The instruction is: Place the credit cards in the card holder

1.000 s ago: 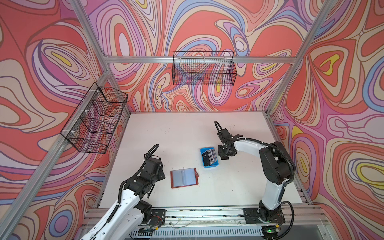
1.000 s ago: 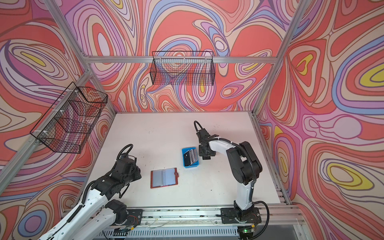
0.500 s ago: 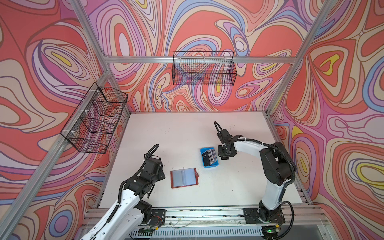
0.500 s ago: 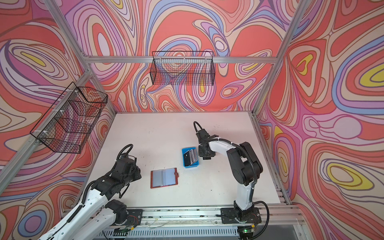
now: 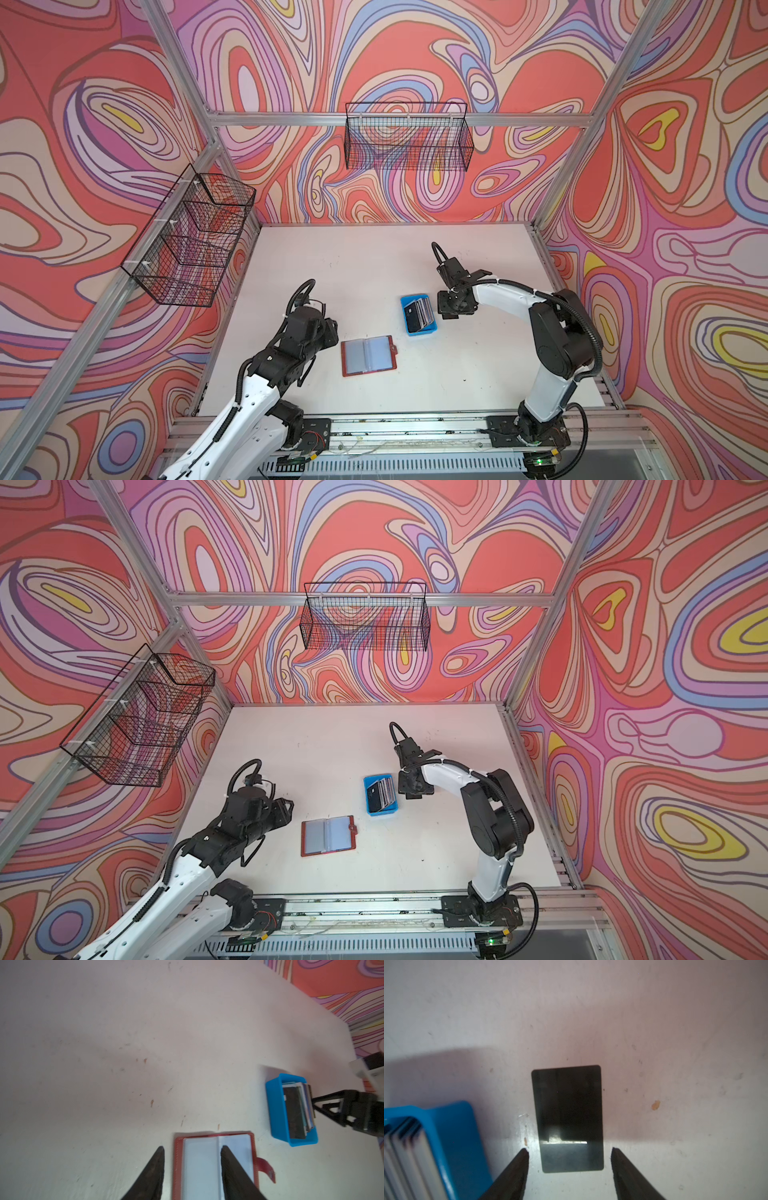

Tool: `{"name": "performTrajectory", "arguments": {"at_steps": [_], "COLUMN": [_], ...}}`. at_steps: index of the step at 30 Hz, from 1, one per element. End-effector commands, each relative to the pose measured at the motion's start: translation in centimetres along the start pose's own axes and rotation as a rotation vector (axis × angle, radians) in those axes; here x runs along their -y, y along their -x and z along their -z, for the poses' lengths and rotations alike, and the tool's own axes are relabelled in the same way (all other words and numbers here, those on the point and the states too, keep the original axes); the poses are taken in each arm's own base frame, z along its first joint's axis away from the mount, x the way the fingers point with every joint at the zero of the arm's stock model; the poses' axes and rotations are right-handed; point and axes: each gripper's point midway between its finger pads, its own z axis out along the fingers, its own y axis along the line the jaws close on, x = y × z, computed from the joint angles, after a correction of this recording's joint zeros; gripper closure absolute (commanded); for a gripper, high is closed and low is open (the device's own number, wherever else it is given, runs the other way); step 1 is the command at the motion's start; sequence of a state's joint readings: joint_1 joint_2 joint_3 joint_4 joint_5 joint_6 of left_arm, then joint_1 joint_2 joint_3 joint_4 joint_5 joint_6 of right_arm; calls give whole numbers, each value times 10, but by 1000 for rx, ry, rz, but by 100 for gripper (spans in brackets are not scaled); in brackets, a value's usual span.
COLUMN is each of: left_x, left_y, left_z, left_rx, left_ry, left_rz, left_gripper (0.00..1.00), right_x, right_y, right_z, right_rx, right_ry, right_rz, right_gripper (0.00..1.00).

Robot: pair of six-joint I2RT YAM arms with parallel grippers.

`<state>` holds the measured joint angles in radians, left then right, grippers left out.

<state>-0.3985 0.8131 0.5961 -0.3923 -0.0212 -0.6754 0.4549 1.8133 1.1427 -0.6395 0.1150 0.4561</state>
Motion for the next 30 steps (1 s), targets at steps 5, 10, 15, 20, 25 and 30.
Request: {"name": "performTrajectory", "arguments": {"at_steps": [5, 10, 15, 20, 25, 30], "left_x": [131, 179, 222, 233, 240, 236], "left_y": [77, 57, 10, -22, -46, -64], "left_z": [-57, -129, -186, -231, -248, -261], "left_rx": [-47, -207, -371, -504, -579, -631], "left_ry": [-283, -276, -299, -300, -322, -302], "left_rz": [-124, -213, -321, -335, -371, -402], "left_gripper": [61, 65, 66, 69, 69, 69], "right_x": [0, -10, -2, -4, -9, -15], "right_y": [-31, -41, -49, -50, -48, -41], "right_z": [-23, -36, -52, -59, -58, -53], "right_rx": [-68, -97, -130, -137, -132, -111], "right_ry": [26, 80, 32, 36, 60, 96], "right_rz": [23, 32, 41, 37, 36, 28], "right_gripper": [30, 30, 36, 42, 46, 50]}}
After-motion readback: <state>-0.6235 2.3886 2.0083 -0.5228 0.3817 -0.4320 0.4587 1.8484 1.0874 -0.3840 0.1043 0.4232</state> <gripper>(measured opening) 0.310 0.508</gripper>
